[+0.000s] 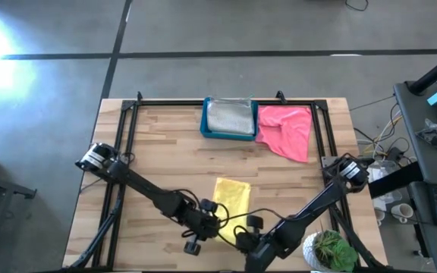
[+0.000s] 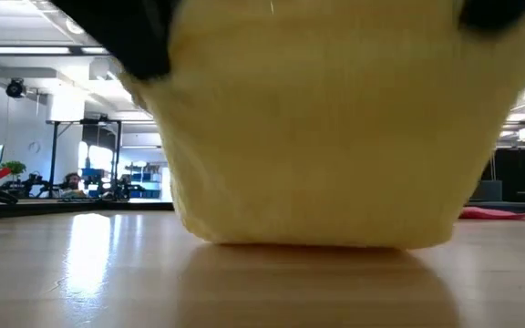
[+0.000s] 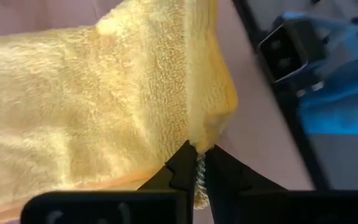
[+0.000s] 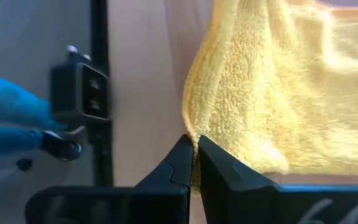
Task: Fold microfiber towels
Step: Fold the yellow microfiber cloth
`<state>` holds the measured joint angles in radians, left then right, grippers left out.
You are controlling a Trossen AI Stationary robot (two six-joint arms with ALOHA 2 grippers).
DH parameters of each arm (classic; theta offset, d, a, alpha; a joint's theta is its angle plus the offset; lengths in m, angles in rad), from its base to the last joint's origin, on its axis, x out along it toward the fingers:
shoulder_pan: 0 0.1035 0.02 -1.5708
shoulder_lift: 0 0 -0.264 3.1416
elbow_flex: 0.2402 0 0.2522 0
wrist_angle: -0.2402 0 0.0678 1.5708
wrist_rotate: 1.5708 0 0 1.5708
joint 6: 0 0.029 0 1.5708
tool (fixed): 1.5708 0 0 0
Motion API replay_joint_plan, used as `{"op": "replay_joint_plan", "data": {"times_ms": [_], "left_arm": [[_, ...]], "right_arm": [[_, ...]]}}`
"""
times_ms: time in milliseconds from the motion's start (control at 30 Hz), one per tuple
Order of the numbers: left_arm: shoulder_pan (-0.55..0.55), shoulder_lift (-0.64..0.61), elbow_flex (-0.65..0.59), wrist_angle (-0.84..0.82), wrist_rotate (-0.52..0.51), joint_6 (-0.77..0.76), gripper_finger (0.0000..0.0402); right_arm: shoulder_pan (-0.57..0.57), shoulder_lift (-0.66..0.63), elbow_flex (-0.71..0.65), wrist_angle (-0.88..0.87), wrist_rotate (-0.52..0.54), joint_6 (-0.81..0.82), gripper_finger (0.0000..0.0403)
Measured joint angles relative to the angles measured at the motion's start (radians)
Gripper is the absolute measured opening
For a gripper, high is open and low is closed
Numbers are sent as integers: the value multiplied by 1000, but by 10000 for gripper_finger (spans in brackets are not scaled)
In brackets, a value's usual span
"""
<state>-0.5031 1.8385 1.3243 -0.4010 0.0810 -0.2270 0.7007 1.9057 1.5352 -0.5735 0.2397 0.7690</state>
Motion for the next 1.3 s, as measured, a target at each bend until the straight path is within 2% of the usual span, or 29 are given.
{"op": "replay_joint_plan", "data": {"times_ms": [200, 300, 367, 467, 567, 667, 967, 1133, 1300], "left_arm": [[-22, -29, 3, -3, 67, -90, 12], [-24, -38, 0, -3, 58, -108, 12], [-19, -40, 1, -8, 5, -108, 12], [8, -40, 2, -16, -78, -108, 12], [50, -40, -3, -40, -109, -127, 12], [102, -40, -7, -79, -116, -185, 12], [211, -31, -20, -115, -116, -187, 12], [240, -21, -20, -106, -113, -187, 12], [242, -19, -22, -111, -115, -186, 12]], "right_arm": [[16, 0, 114, -90, 13, 76, 9], [17, -2, 150, -179, 64, 92, 9], [13, -2, 153, -241, 94, 107, 9], [-12, -2, 134, -301, 97, 148, 9], [-42, -3, 90, -315, 97, 192, 9], [-75, -3, 54, -322, 102, 234, 9], [-188, -3, 14, -373, 109, 269, 9], [-228, -3, 11, -415, 55, 289, 9], [-229, -3, 11, -416, 48, 275, 9]]}}
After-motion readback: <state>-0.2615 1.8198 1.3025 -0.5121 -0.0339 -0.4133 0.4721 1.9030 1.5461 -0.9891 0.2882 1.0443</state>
